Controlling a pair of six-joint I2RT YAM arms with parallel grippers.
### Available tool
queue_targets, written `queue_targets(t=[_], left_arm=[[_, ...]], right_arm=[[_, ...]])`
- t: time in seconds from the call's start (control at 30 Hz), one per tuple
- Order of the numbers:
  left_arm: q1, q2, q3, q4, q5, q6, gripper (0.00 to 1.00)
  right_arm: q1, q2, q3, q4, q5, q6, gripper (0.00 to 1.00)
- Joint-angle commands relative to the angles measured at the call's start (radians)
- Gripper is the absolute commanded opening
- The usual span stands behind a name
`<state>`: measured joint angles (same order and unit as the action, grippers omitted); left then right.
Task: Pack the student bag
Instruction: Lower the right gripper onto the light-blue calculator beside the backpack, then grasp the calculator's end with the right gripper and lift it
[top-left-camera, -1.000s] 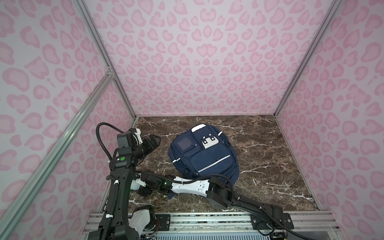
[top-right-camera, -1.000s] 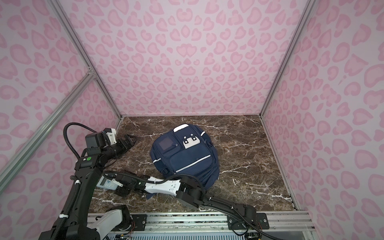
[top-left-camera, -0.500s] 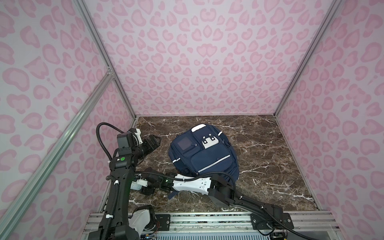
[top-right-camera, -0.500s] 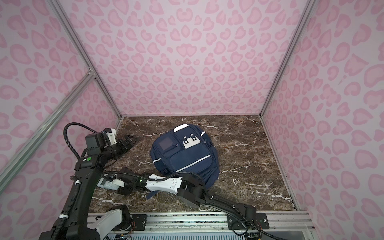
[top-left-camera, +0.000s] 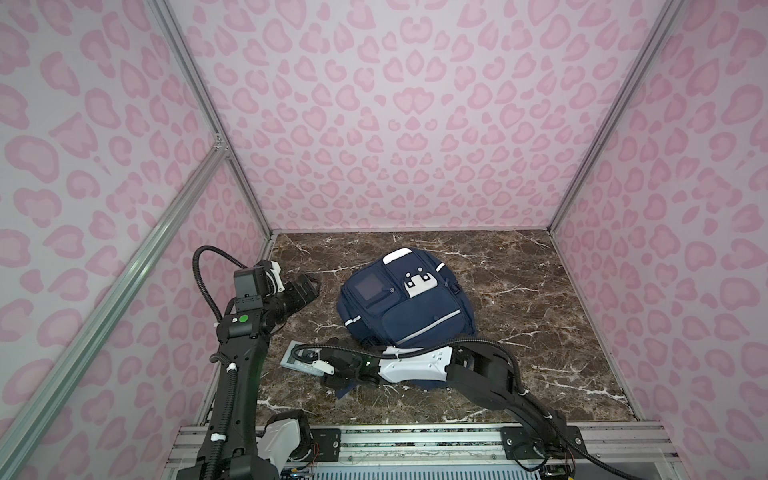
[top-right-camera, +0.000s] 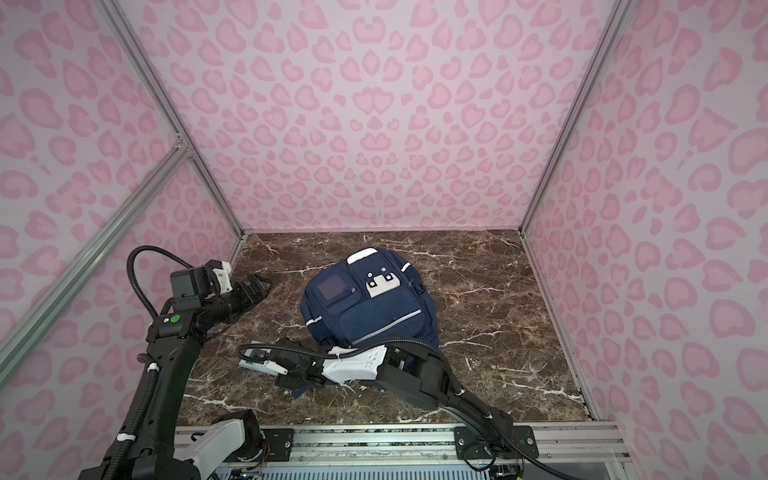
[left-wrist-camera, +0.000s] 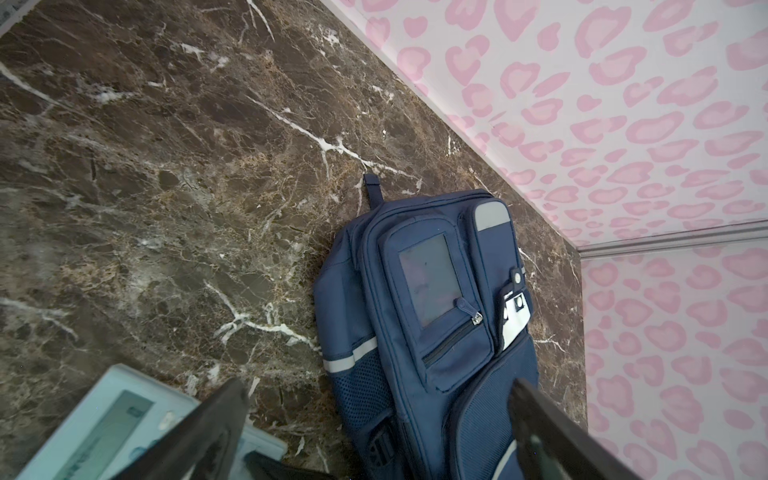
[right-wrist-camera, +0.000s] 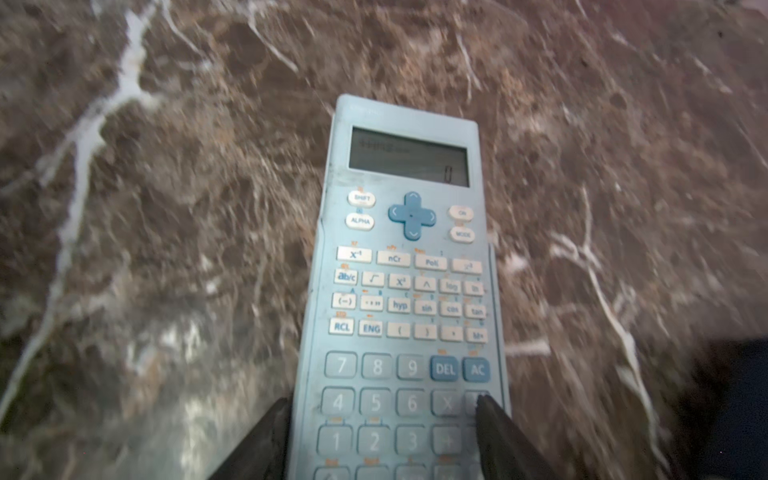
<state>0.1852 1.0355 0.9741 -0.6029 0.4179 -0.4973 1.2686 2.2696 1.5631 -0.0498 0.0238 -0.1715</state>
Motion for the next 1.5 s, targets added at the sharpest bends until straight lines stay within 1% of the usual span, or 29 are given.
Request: queue_targets(t=[0.0,0.07,0.1,0.17,0.2,0.23,0.33,0.43,0.5,0.6,0.83,1.07,1.23,1.33,1.47], left_arm=[[0.002,-0.006,-0.020,-0.016,0.004,0.021,0.99],[0.001,-0.011,-0.040,0.006,0.024,0.009,0.99],[0.001,-0.014,-0.048,0.013,0.033,0.004,0.99],[-0.005,-0.018,-0.059,0.029,0.041,-0.010,1.00],[-0.011,-0.020,-0.066,0.039,0.041,-0.015,1.00],[-0.020,-0.022,-0.070,0.047,0.039,-0.021,1.00],[-0.039,-0.020,-0.079,0.062,0.040,-0.030,1.00],[-0.050,-0.024,-0.090,0.070,0.046,-0.032,1.00],[-0.050,-0.030,-0.094,0.071,0.047,-0.029,1.00],[-0.050,-0.034,-0.094,0.070,0.049,-0.025,0.99],[-0.050,-0.028,-0.104,0.086,0.065,-0.024,0.99],[-0.050,-0.031,-0.115,0.094,0.071,-0.024,0.99],[-0.050,-0.033,-0.123,0.102,0.074,-0.028,0.99],[-0.050,-0.034,-0.121,0.103,0.074,-0.029,0.99],[-0.049,-0.040,-0.127,0.106,0.071,-0.029,0.99]], right_arm=[[-0.003,-0.074,-0.162,-0.098,0.050,0.068,0.72],[-0.002,-0.136,-0.253,-0.086,0.054,0.092,0.75],[-0.002,-0.167,-0.289,-0.087,0.056,0.102,0.79],[-0.002,-0.207,-0.323,-0.097,0.061,0.122,0.88],[-0.004,-0.222,-0.326,-0.103,0.062,0.125,0.96],[-0.007,-0.228,-0.323,-0.107,0.064,0.123,1.00],[-0.029,-0.226,-0.279,-0.129,0.050,0.115,1.00],[-0.063,-0.249,-0.243,-0.124,-0.023,0.099,1.00],[-0.083,-0.264,-0.200,-0.152,-0.078,0.096,1.00],[-0.099,-0.266,-0.169,-0.157,-0.109,0.084,1.00],[-0.116,-0.129,0.010,-0.238,-0.110,0.071,1.00],[-0.125,0.014,0.162,-0.340,-0.073,0.067,1.00],[-0.124,0.064,0.201,-0.365,-0.065,0.068,1.00],[-0.113,0.073,0.210,-0.388,-0.085,0.066,1.00],[-0.108,0.039,0.159,-0.368,-0.127,0.077,1.00]])
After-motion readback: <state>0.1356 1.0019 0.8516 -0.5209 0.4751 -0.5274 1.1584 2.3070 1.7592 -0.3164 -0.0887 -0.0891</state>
